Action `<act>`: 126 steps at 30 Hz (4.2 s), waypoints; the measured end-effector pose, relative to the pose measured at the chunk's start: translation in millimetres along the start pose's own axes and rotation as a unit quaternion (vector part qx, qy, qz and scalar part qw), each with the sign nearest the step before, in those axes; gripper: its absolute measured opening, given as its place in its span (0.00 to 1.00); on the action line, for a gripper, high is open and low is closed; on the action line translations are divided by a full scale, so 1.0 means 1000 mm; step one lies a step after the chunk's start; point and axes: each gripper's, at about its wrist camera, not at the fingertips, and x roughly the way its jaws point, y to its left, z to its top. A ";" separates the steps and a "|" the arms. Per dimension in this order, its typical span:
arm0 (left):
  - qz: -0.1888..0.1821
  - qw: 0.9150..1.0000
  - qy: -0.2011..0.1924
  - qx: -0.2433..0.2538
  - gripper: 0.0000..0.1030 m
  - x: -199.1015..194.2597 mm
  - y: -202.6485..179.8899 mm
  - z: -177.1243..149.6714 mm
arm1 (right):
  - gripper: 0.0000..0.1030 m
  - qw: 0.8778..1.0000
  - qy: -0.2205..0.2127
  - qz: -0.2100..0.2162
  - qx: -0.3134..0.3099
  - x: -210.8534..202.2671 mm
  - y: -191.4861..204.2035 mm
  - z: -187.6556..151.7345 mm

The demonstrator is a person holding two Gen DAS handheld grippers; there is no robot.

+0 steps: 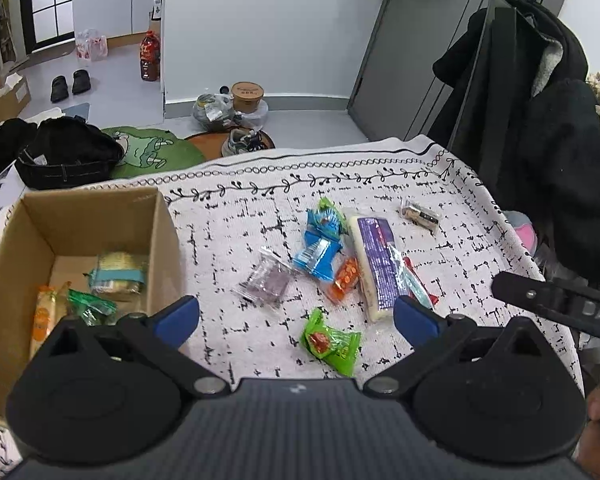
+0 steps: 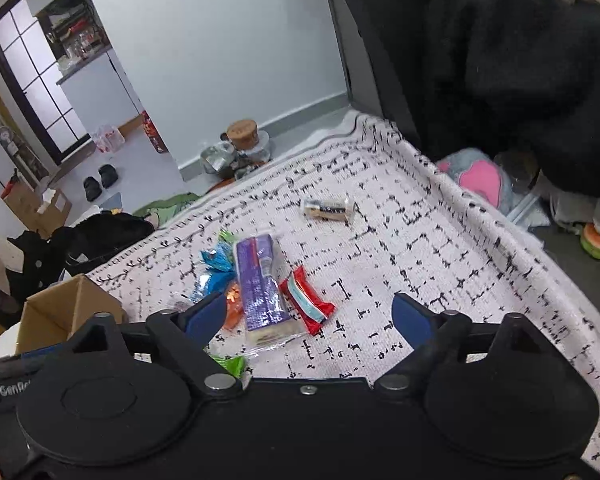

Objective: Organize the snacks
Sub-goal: 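Withdraw both tools from box back toward remaining snacks, then close left tool on green candy pack while right tool reaches red-and-teal bar, then hold green pack in left tool while right tool closes on red-and-teal bar, then carry green pack in left tool while right tool carries red bar to box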

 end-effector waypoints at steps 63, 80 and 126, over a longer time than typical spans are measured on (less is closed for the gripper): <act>0.007 0.994 0.024 -0.104 0.31 0.072 0.017 -0.012 | 0.51 0.991 0.092 -0.047 -0.084 0.110 0.025 -0.010; 0.011 0.997 0.021 -0.079 0.31 0.056 0.010 -0.009 | 0.46 0.987 0.073 -0.056 -0.129 0.118 0.036 -0.007; 0.027 0.999 -0.001 -0.018 0.31 -0.055 0.099 0.006 | 0.20 0.996 -0.026 0.044 -0.070 -0.029 0.132 -0.054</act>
